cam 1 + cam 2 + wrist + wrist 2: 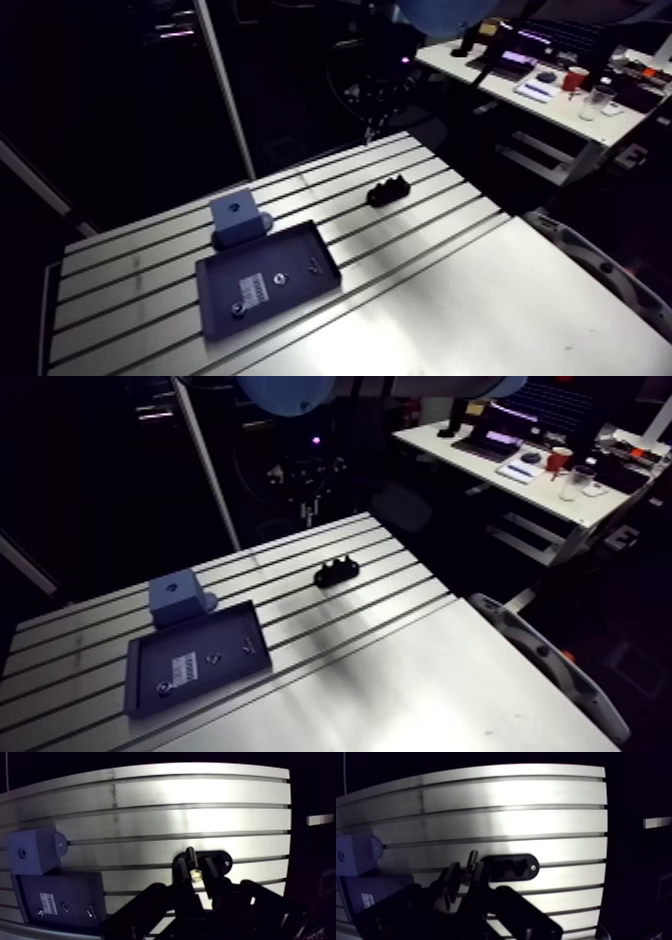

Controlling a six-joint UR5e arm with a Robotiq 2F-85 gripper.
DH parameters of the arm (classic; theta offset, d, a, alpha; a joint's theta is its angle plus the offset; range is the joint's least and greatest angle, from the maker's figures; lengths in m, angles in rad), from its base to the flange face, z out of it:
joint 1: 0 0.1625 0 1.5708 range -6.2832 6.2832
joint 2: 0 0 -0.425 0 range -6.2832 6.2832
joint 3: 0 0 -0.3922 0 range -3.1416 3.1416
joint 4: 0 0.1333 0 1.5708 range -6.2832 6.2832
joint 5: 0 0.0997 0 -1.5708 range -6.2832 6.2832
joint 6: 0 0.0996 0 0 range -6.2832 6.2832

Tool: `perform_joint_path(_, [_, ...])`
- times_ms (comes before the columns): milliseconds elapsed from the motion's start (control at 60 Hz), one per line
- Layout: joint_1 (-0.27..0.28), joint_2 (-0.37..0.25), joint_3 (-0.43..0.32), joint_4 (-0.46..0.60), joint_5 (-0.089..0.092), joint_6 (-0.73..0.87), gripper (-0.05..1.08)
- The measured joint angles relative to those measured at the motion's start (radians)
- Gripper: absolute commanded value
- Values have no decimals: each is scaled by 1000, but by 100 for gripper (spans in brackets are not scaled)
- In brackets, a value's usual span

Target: Pick up the M10 bolt and insert it into the hex recess until seated.

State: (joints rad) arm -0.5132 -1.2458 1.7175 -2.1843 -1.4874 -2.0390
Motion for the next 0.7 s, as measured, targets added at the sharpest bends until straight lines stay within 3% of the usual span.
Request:
perform_joint_path(617, [130, 7, -209, 350, -8, -162, 78])
perform_joint_path(700, [155, 25, -246, 397, -17, -176, 78])
